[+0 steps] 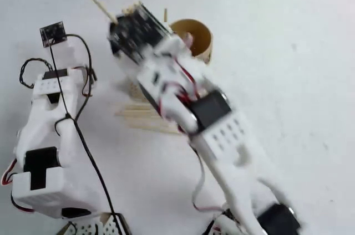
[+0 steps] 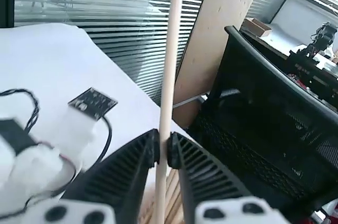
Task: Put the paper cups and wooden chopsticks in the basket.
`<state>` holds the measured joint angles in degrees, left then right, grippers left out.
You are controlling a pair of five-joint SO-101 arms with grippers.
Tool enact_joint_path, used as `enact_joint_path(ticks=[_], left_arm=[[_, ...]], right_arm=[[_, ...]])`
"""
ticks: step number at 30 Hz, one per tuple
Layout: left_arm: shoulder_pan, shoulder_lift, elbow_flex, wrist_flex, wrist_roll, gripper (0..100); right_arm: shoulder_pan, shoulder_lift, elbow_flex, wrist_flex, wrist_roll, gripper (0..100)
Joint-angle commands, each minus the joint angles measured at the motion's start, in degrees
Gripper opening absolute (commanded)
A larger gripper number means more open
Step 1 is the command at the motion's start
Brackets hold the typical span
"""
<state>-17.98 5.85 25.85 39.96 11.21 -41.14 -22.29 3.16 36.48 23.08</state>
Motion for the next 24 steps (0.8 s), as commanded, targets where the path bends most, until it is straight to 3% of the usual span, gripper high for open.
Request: enact_joint_path(ticks=[1,6,15,19,24], left_arm=[[0.75,-1.63,-0.79,-0.62,-0.79,17],[0.84,-1.63,-0.79,-0.62,-0.79,17],[0.75,-1.63,-0.79,-0.79,-0.79,17],[0.84,-1.63,-0.79,-0.79,-0.79,17],[0.75,-1.63,-0.79,-0.62,-0.79,17]], right_arm=[[-0.13,11.56,-19.08,-1.98,-0.35,3.1],[0.57,20.70,-29.36,-1.45,-0.79,3.2],[0.48,25.01,-25.58,-1.89,-1.32,1.8],[0.57,24.75,-22.42,-2.33,-8.70,1.7],[0.57,20.44,-9.93,-15.87,-10.20,1.7]])
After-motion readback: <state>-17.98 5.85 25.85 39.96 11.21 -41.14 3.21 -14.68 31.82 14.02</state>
